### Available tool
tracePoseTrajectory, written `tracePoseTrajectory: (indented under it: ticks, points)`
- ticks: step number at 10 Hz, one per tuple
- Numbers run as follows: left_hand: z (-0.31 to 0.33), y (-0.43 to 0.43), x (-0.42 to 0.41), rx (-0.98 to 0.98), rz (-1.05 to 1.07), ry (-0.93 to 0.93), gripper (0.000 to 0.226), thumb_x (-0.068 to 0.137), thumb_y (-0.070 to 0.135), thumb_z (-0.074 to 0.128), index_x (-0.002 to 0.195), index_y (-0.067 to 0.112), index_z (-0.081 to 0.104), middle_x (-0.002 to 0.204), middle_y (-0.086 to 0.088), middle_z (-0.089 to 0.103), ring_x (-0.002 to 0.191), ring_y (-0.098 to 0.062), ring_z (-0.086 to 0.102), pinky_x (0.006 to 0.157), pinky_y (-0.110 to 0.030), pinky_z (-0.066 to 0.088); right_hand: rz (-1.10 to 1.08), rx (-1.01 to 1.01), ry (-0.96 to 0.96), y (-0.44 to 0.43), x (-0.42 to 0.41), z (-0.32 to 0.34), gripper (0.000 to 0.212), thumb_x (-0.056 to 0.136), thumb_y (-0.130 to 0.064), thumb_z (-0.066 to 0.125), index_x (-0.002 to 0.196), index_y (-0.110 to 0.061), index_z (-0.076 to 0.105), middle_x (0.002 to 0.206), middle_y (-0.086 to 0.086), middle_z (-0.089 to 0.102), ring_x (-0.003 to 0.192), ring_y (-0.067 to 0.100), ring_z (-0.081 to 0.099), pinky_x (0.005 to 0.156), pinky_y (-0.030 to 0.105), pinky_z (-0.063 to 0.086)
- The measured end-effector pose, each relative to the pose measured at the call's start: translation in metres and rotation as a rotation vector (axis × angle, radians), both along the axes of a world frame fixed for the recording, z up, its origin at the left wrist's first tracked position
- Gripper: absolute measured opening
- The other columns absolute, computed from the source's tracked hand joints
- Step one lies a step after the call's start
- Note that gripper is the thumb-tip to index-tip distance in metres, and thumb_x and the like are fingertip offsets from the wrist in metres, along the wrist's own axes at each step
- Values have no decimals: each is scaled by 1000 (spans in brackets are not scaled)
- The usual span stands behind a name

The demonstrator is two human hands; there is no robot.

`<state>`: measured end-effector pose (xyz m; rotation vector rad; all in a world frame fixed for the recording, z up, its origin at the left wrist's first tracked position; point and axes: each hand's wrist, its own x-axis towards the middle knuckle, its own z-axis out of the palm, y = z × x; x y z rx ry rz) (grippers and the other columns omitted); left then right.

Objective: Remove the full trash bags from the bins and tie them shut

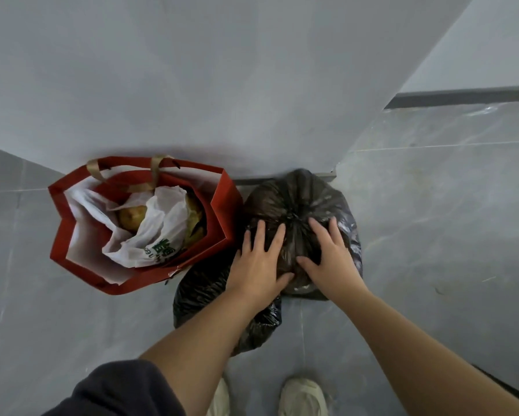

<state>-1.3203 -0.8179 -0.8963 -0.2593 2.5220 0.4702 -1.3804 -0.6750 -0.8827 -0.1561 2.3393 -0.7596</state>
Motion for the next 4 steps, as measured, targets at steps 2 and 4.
tracePoseTrajectory:
  ticks: [2,4]
  points:
    - [-12,-1,-7,-46,-39,-41,79,94,50,42,148,34,-14,159,-9,-10,146,-34,4,112,-43,31,91,32,-10,-7,-17,-19,71,91,-20,60,148,-32,19,160,6,-8,145,35,11,113,50,28]
    - [47,-4,-4,39,-4,-159,77,95,47,42,150,31,-9,161,-6,-5,146,-29,6,111,-44,30,105,126,-17,-6,1,31,70,92,-32,58,149,-33,17,160,3,-1,147,28,8,114,46,26]
